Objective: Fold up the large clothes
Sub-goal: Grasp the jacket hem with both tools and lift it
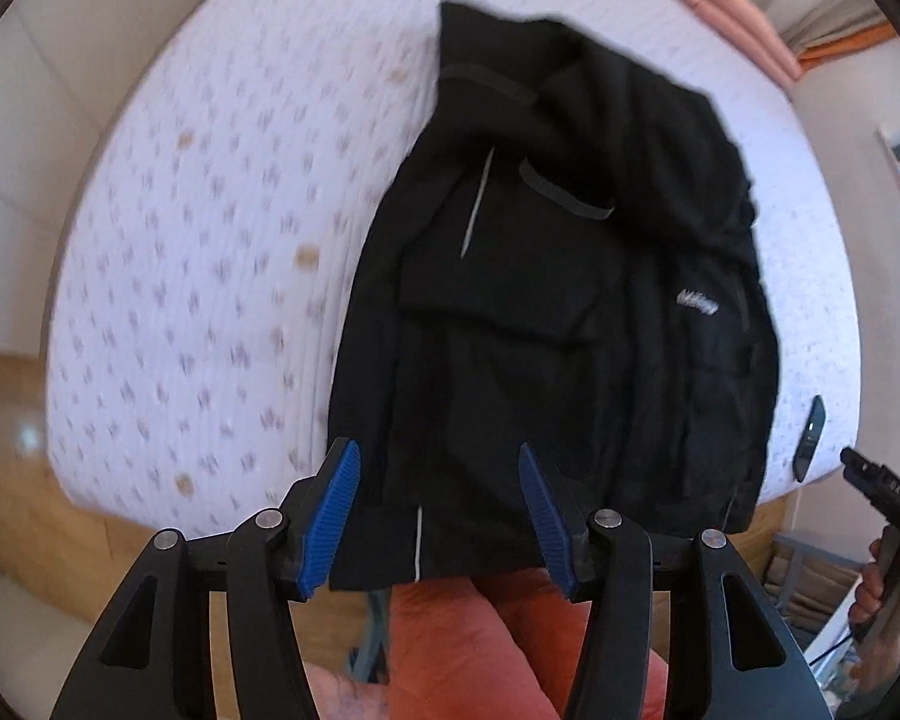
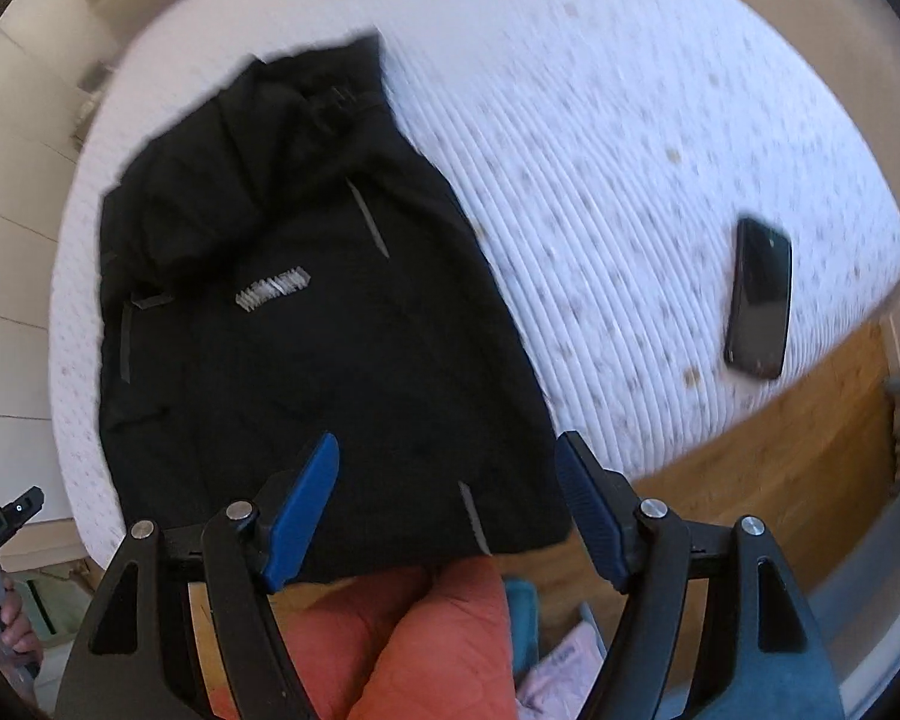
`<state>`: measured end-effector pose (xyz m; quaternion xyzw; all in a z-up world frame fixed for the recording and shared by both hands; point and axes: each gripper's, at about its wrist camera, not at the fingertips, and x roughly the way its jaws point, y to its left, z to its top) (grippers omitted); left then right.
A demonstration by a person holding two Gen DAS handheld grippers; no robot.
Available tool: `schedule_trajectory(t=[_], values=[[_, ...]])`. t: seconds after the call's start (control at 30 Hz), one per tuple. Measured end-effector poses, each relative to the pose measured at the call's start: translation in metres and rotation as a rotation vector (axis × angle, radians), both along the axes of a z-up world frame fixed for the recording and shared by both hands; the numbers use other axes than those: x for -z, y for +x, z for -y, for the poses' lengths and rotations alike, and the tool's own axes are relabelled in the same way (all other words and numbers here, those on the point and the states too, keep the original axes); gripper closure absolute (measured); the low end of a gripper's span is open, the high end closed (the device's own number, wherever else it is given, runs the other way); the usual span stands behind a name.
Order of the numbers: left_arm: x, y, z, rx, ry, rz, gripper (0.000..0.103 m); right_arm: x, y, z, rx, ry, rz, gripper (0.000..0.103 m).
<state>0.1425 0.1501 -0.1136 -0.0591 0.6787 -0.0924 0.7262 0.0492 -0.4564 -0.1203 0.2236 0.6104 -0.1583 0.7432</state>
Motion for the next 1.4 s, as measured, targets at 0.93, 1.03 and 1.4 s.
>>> schedule_trajectory(t=[0.93,1.03,1.4], values=[[0.154,-0.058,-0.064,-0.139,-0.17,-0.17,0.046,0.17,-0.023,0.046,-0.171,0.255,-0.053,0.027],[0.148,-0.07,-0.056,-0.106,-0.143,-0.18,0.046,0.174,-0.032,0.031,-0.237,0.299,-0.068,0.027],[0.157,-0.087,-0.024,-0.083,-0.08,-0.193,0.06,0.182,-0.038,0.012,-0.343,0.274,-0.109,0.037]])
